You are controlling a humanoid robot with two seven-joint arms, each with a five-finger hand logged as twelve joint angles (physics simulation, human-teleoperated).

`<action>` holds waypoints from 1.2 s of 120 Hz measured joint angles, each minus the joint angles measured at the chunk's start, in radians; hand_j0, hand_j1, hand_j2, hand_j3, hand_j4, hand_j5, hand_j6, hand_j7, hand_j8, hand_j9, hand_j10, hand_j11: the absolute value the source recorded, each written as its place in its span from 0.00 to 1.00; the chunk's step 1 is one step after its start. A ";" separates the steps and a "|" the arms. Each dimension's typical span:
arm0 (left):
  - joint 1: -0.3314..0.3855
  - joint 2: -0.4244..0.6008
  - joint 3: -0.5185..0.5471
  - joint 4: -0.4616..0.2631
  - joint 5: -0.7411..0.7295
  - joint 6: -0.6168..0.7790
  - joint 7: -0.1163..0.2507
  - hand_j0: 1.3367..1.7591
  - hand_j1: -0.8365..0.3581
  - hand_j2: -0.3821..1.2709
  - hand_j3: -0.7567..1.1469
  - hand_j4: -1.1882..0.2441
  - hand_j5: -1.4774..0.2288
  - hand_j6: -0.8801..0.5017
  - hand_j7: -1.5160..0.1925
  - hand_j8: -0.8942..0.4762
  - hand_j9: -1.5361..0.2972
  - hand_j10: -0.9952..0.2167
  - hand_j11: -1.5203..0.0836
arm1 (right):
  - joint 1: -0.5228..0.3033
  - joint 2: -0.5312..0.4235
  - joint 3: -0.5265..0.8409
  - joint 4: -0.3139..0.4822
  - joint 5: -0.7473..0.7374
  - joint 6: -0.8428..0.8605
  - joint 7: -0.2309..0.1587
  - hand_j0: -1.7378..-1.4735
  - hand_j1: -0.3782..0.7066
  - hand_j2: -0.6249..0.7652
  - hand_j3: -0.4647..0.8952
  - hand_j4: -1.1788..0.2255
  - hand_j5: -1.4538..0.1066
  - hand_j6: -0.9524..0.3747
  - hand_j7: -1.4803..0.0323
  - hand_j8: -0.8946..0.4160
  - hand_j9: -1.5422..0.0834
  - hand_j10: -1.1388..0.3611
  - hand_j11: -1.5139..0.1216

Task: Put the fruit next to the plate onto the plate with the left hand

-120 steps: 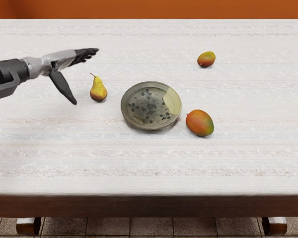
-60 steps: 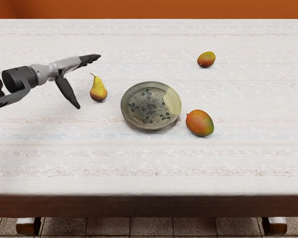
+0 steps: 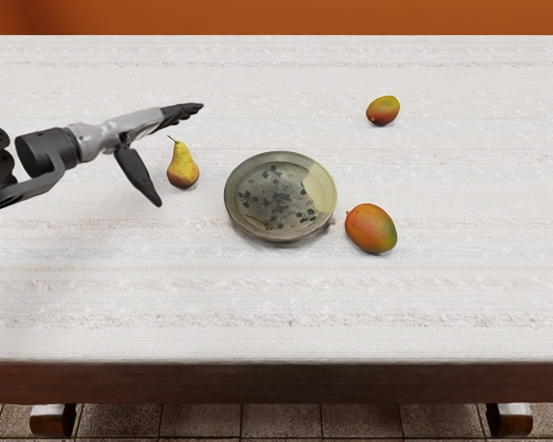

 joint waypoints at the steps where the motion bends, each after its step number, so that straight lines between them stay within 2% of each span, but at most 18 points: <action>1: 0.000 -0.001 0.000 0.000 -0.001 0.000 0.000 0.76 0.99 0.23 0.40 0.83 0.87 0.63 0.89 0.65 0.84 0.82 0.95 | 0.000 0.000 0.000 0.000 0.000 0.000 0.000 0.30 0.06 0.45 0.34 0.82 0.91 0.70 0.96 0.66 0.93 0.74 0.90; 30: 0.020 0.002 0.000 0.012 -0.035 0.001 -0.001 0.76 0.99 0.23 0.40 0.83 0.87 0.63 0.89 0.65 0.84 0.82 0.95 | 0.000 0.000 0.000 0.000 0.000 0.000 0.000 0.30 0.06 0.45 0.34 0.82 0.91 0.70 0.96 0.66 0.93 0.74 0.90; 63: 0.020 -0.013 0.000 0.070 -0.140 -0.001 -0.001 0.76 0.99 0.23 0.40 0.83 0.87 0.63 0.89 0.65 0.84 0.82 0.95 | 0.000 0.000 0.000 0.000 0.000 0.000 0.000 0.30 0.06 0.45 0.34 0.82 0.91 0.70 0.96 0.66 0.93 0.74 0.90; 77: -0.002 -0.062 0.000 0.125 -0.158 0.000 -0.001 0.76 0.99 0.23 0.40 0.83 0.87 0.63 0.89 0.65 0.84 0.82 0.95 | 0.000 0.000 0.000 0.000 0.000 0.000 0.000 0.30 0.06 0.45 0.34 0.82 0.91 0.70 0.96 0.66 0.93 0.74 0.90; 100: -0.006 -0.073 0.000 0.194 -0.175 0.009 -0.001 0.76 0.99 0.23 0.40 0.83 0.87 0.63 0.89 0.65 0.84 0.82 0.95 | 0.000 0.000 0.000 0.000 0.000 0.001 0.000 0.30 0.06 0.45 0.34 0.82 0.91 0.70 0.96 0.66 0.93 0.74 0.90; 144: 0.026 -0.090 0.025 0.211 -0.192 0.006 -0.001 0.76 0.99 0.23 0.40 0.83 0.87 0.63 0.89 0.65 0.84 0.82 0.95 | 0.000 0.000 0.000 0.000 0.000 0.000 0.000 0.30 0.06 0.45 0.34 0.82 0.91 0.70 0.96 0.66 0.93 0.74 0.90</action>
